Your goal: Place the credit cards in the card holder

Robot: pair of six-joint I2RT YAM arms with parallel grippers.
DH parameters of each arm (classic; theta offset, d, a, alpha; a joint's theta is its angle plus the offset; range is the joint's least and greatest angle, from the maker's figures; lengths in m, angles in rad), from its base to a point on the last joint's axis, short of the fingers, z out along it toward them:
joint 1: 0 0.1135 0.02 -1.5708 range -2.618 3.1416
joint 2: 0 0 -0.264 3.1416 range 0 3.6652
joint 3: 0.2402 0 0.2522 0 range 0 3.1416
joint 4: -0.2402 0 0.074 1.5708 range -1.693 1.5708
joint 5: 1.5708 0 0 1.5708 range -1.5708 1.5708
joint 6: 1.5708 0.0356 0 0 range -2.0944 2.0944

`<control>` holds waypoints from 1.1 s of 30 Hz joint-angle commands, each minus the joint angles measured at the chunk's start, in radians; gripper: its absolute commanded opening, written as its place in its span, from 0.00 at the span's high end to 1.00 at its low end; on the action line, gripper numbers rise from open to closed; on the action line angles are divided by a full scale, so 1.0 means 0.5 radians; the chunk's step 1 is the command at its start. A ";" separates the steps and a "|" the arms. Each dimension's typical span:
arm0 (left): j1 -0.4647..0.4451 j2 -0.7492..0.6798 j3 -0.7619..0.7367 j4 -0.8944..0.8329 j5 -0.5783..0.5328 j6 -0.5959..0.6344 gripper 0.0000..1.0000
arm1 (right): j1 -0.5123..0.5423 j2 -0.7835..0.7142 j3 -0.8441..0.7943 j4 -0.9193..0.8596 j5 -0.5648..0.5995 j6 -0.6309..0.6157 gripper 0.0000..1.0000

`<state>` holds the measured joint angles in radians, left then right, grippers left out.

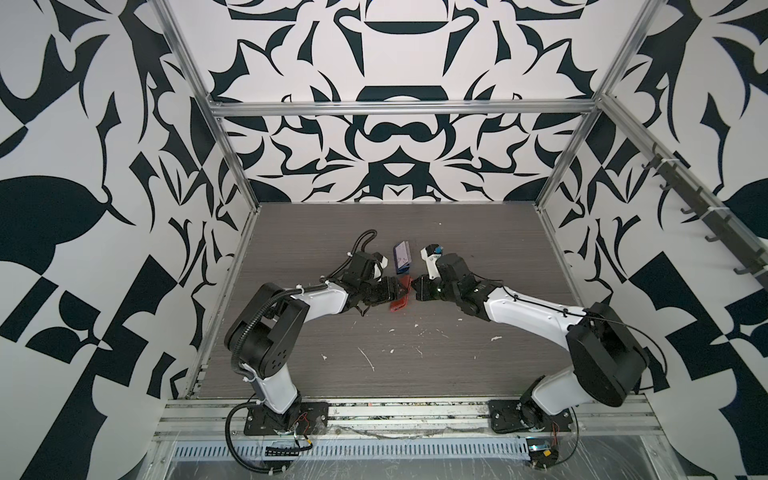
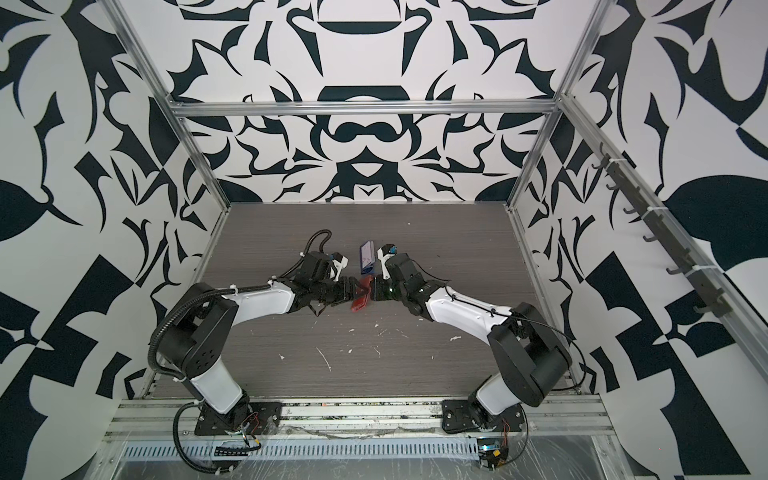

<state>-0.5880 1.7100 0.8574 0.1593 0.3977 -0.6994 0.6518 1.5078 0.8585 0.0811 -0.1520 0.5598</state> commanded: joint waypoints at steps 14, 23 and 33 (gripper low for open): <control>-0.025 -0.107 -0.045 0.027 -0.086 0.070 0.27 | -0.021 -0.009 0.013 0.100 -0.076 0.031 1.00; -0.057 -0.089 -0.001 -0.025 -0.137 0.113 0.23 | -0.020 0.013 0.023 0.109 -0.106 0.037 1.00; -0.061 -0.066 0.030 -0.107 -0.252 0.118 0.27 | -0.020 0.000 0.024 0.085 -0.077 0.031 1.00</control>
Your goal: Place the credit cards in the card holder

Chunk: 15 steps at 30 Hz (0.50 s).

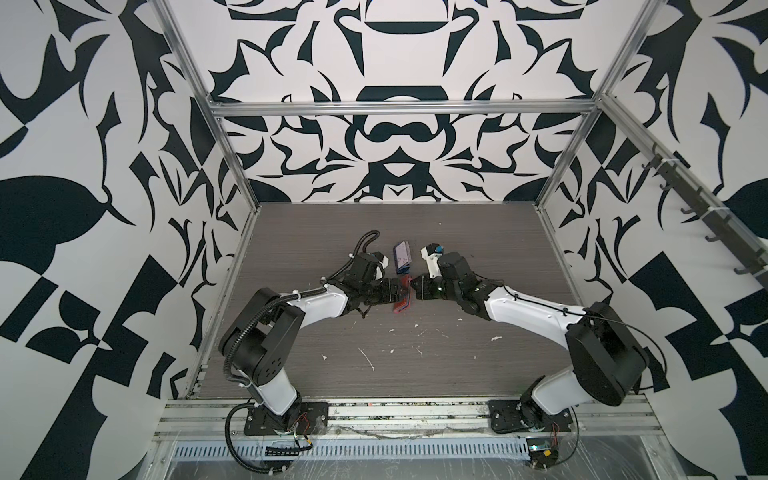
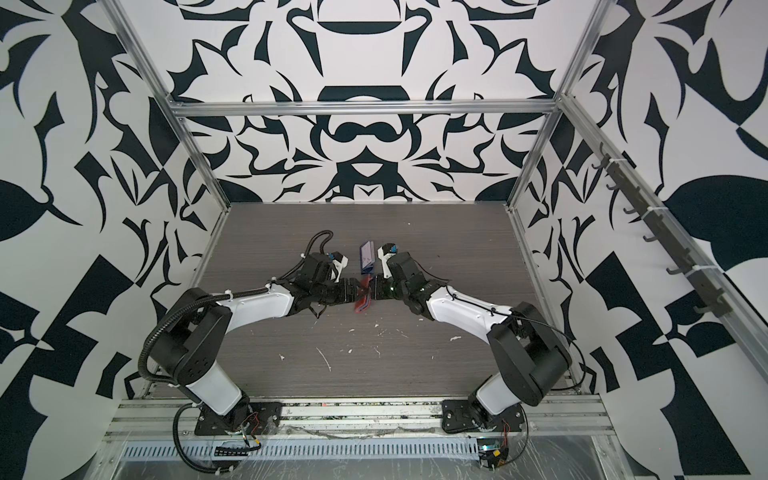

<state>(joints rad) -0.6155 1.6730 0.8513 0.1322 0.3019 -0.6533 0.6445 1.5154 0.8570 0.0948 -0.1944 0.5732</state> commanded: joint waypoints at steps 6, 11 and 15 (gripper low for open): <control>-0.008 0.020 0.046 -0.041 -0.008 0.048 0.25 | -0.006 -0.006 0.037 0.054 -0.001 0.004 1.00; -0.021 0.039 0.057 0.006 0.061 0.066 0.23 | -0.005 0.000 0.043 0.052 -0.005 0.005 1.00; -0.026 0.082 0.100 -0.051 0.029 0.082 0.23 | -0.005 -0.002 0.047 0.049 -0.004 0.003 1.00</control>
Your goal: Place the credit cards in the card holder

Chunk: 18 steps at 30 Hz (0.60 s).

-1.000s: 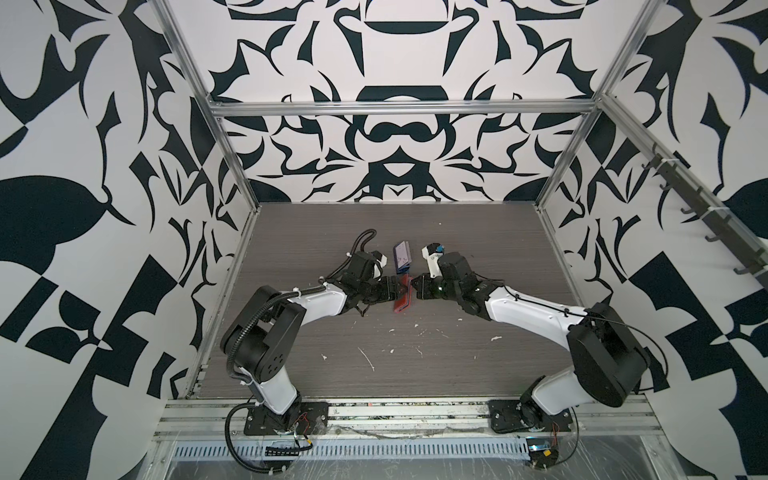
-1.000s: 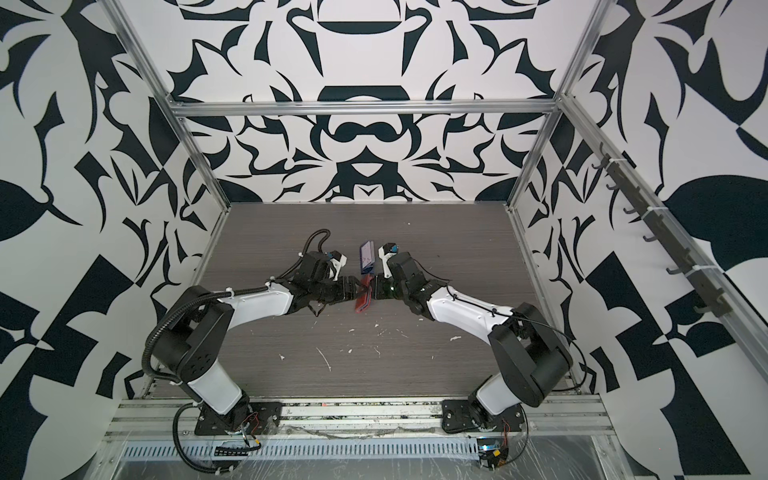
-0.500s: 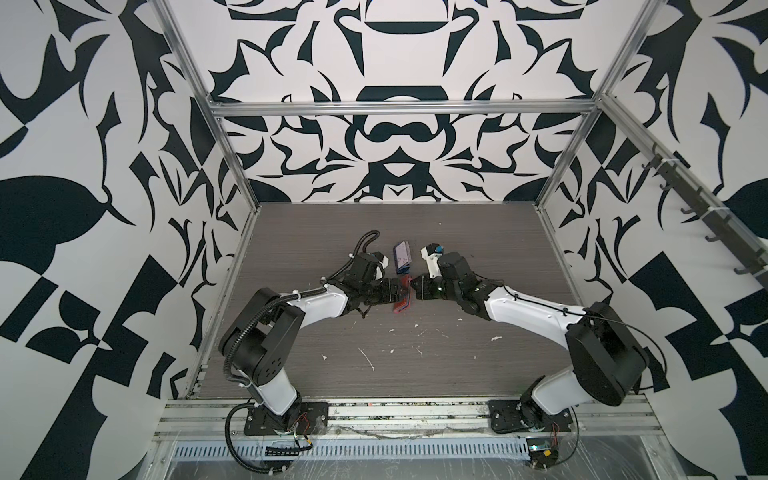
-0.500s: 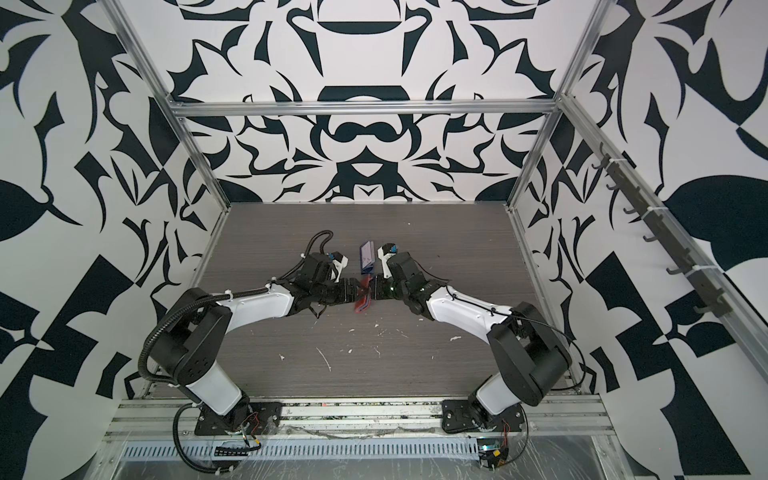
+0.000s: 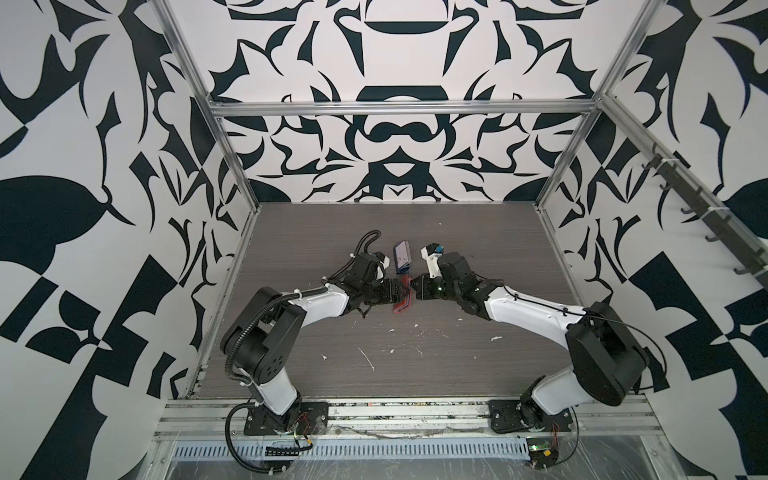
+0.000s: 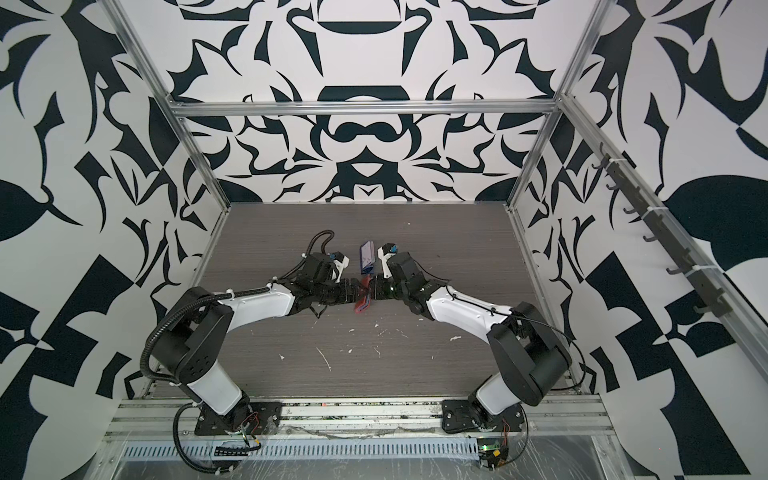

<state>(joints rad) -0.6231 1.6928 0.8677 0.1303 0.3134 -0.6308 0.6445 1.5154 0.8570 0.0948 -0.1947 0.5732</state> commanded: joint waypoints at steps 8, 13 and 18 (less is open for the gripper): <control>-0.018 0.048 0.099 -0.174 -0.180 0.056 0.29 | -0.004 -0.024 0.051 0.002 0.050 -0.011 1.00; -0.018 -0.043 0.032 -0.154 -0.298 0.056 0.33 | -0.006 -0.040 0.059 -0.066 0.132 -0.023 1.00; -0.018 -0.135 -0.034 -0.132 -0.445 0.027 0.40 | -0.004 -0.043 0.060 -0.136 0.221 -0.038 1.00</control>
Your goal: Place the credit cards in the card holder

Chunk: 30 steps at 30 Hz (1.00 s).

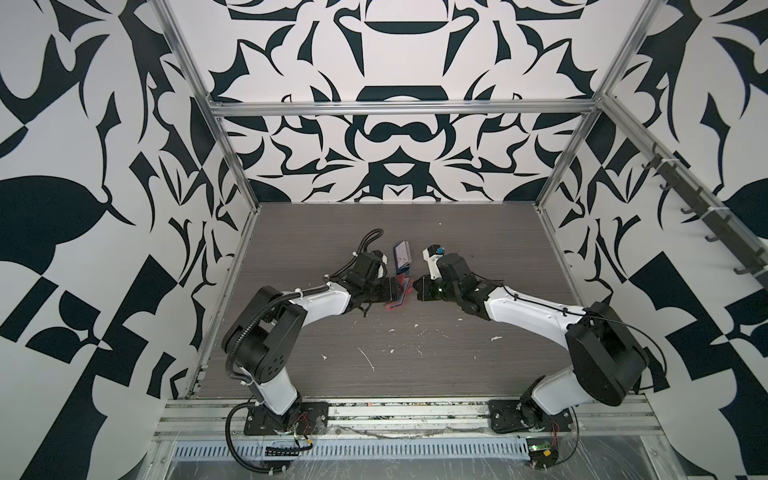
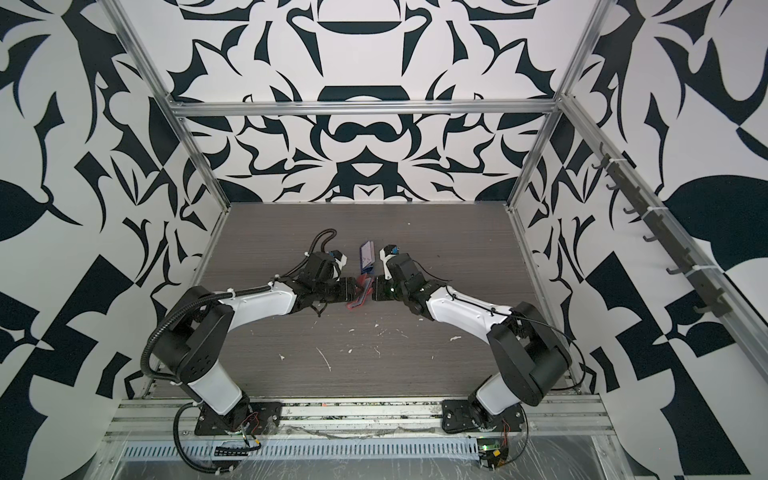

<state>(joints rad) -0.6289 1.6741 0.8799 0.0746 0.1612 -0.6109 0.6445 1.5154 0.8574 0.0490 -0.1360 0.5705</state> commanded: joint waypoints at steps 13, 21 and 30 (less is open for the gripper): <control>-0.006 -0.171 -0.119 -0.188 -0.487 -0.027 0.58 | -0.010 0.000 0.088 -0.138 0.196 -0.067 1.00; -0.006 -0.255 -0.263 -0.201 -0.494 -0.113 0.75 | -0.012 0.152 0.154 -0.173 0.169 -0.103 1.00; -0.006 -0.301 -0.440 -0.158 -0.462 -0.322 0.71 | -0.013 0.355 0.215 -0.180 0.134 -0.113 1.00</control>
<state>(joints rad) -0.6289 1.5440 0.6731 0.0017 -0.0685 -0.7288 0.6426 1.6939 0.9230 -0.0425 -0.0658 0.5274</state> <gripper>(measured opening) 0.285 0.048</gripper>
